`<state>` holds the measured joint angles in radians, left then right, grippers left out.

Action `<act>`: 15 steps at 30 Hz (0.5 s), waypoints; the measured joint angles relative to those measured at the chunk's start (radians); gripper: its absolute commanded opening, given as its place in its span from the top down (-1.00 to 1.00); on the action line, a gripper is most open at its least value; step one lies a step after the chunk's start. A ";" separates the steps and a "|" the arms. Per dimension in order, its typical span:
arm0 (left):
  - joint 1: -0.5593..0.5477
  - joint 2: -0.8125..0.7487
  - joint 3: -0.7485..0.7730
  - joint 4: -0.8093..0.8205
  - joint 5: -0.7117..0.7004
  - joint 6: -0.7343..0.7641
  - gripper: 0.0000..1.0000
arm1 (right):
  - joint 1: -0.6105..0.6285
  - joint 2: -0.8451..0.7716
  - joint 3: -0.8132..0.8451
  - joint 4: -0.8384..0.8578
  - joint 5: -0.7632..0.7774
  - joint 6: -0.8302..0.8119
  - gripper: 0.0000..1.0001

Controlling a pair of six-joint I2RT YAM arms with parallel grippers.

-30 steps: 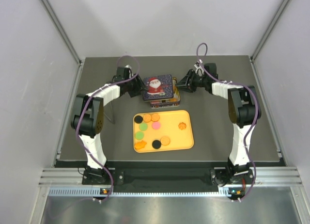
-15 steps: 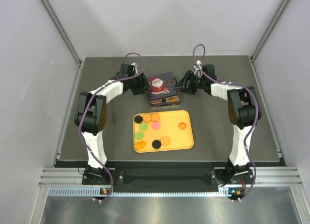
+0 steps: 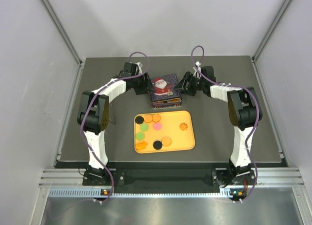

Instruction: Pack the cookies

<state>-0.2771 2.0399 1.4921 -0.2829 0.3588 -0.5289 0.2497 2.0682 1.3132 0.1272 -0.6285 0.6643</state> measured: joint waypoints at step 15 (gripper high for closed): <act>-0.018 0.017 0.034 -0.048 0.012 0.044 -0.29 | 0.011 -0.001 -0.005 0.005 0.029 -0.009 -0.21</act>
<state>-0.2951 2.0571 1.5261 -0.3309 0.3706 -0.4850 0.2604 2.0674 1.3087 0.1322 -0.5995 0.6552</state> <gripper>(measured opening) 0.629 0.609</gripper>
